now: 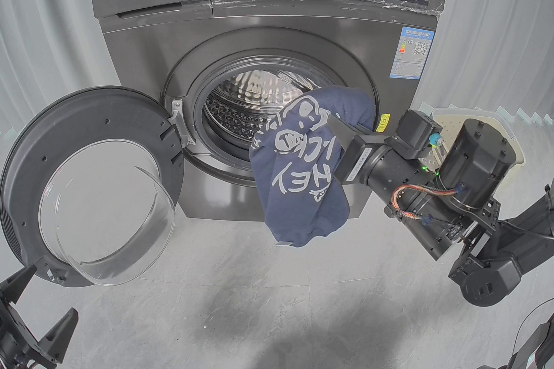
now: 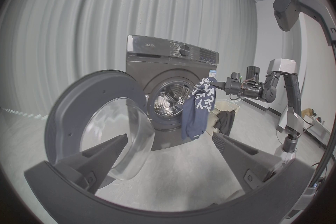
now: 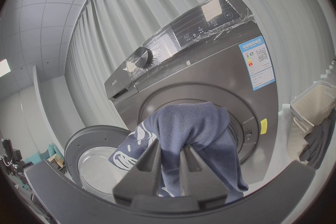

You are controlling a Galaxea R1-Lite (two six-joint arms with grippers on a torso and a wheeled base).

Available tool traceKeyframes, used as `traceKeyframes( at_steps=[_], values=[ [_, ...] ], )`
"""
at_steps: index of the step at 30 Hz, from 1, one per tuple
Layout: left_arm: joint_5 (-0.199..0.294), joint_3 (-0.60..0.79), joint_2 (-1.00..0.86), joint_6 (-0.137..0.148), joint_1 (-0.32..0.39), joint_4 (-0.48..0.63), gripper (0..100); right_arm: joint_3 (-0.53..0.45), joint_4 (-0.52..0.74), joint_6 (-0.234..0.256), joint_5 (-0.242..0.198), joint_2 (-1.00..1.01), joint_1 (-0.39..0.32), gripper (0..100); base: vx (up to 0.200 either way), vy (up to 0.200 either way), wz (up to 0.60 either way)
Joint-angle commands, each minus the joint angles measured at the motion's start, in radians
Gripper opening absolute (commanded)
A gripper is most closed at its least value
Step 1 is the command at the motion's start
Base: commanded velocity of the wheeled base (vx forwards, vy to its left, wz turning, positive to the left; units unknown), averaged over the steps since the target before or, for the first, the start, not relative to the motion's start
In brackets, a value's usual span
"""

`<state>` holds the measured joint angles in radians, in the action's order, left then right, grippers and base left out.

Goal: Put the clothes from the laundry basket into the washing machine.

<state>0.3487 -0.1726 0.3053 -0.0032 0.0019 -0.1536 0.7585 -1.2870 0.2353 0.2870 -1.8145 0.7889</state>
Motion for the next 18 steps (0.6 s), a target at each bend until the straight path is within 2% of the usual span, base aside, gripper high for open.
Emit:
traceKeyframes(
  at_steps=[1,5,10,14,18],
  values=[
    [0.121,-0.022,0.374,0.061,-0.019,-0.181,100,0.11,-0.044,0.002,-0.005,-0.085,0.004,0,0.0,0.0,0.0],
    [0.119,-0.022,0.521,0.072,-0.103,-0.29,100,0.15,-0.044,0.002,-0.006,-0.095,0.004,0,0.0,0.0,0.0],
    [0.099,-0.042,0.675,0.066,-0.247,-0.343,100,0.165,-0.046,0.002,-0.005,-0.109,0.003,0,0.0,0.0,0.0],
    [0.098,-0.051,0.813,0.069,-0.292,-0.428,100,0.163,-0.052,0.002,0.0,-0.121,0.001,0,0.0,0.0,0.0],
    [0.098,-0.077,0.969,0.068,-0.3,-0.549,100,0.165,-0.052,0.004,0.003,-0.128,0.004,0,0.0,0.0,0.0]
  ],
)
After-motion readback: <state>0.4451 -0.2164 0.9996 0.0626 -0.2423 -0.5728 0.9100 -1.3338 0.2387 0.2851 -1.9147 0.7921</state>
